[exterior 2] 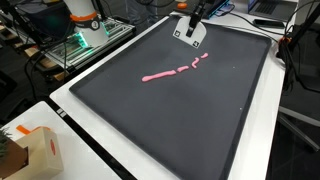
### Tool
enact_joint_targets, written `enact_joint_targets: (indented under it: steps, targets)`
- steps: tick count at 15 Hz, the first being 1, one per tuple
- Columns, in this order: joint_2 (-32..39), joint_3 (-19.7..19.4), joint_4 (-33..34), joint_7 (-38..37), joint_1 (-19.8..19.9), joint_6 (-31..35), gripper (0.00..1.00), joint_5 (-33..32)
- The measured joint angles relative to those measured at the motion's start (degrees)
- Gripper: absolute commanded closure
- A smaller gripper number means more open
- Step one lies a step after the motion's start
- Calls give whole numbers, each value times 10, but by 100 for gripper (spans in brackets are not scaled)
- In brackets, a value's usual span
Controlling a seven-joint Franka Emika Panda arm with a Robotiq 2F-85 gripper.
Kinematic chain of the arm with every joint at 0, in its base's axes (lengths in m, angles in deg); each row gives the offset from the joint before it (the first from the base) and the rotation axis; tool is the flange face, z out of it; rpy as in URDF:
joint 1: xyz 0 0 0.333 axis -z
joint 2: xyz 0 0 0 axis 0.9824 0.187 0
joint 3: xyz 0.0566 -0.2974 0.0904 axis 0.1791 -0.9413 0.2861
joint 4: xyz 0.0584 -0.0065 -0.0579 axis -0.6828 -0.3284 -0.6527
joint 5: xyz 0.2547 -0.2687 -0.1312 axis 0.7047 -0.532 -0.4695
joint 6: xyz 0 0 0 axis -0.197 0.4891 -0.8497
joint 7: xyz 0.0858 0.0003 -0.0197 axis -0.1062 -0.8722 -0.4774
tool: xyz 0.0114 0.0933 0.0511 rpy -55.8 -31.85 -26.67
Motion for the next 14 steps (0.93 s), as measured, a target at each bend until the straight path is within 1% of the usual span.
enact_joint_targets:
  steps: [6, 14]
  targets:
    - [19, 16, 20, 37, -5, 15, 99, 39]
    - [34, 22, 37, 53, -13, 55, 99, 75]
